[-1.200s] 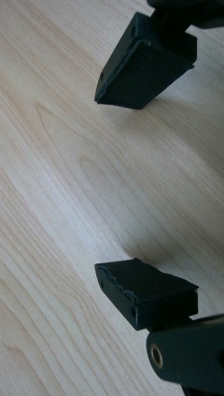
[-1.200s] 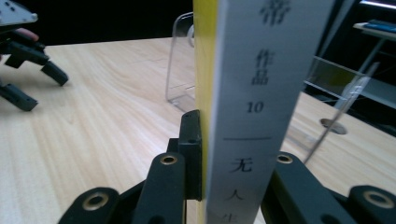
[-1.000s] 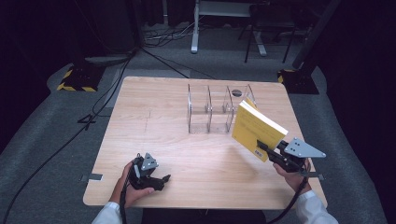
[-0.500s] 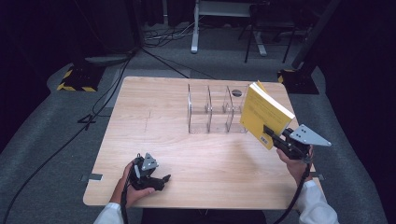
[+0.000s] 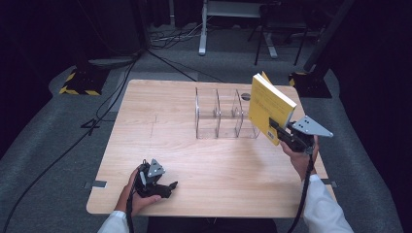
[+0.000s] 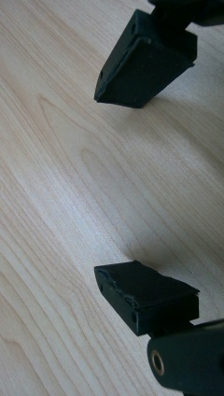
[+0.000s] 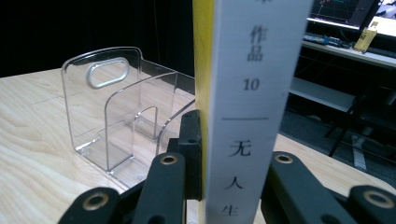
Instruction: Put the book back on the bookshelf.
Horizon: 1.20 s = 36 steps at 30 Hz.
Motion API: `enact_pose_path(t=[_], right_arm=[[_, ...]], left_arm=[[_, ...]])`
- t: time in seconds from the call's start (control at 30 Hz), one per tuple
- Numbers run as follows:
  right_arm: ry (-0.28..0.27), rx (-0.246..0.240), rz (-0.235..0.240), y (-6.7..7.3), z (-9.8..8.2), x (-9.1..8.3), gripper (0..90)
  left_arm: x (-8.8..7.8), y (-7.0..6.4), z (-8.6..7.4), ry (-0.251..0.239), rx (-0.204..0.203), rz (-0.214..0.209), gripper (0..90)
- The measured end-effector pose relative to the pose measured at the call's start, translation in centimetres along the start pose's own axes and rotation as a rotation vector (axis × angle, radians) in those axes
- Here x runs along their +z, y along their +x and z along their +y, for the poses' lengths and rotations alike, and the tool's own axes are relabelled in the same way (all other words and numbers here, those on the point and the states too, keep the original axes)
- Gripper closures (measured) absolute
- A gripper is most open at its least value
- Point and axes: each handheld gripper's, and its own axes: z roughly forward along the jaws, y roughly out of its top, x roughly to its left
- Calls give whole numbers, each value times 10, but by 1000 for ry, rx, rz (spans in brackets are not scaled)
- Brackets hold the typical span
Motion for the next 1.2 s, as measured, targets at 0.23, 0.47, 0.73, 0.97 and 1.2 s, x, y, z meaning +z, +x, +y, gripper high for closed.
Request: enact_pose_path(t=[0.23,0.47,0.73,0.97,1.2], right_arm=[[7,24,-19,-3,5,16,763],[17,31,-36,-2,11,33,763],[30,35,-51,-2,14,51,763],[39,42,-70,-2,14,66,763],[64,48,-85,-1,7,82,763]], left_arm=[[0,0,0,1,-1,0,153],[0,0,0,1,0,0,153],[0,0,0,2,4,4,153],[0,0,0,2,4,4,153],[0,0,0,2,4,4,153]])
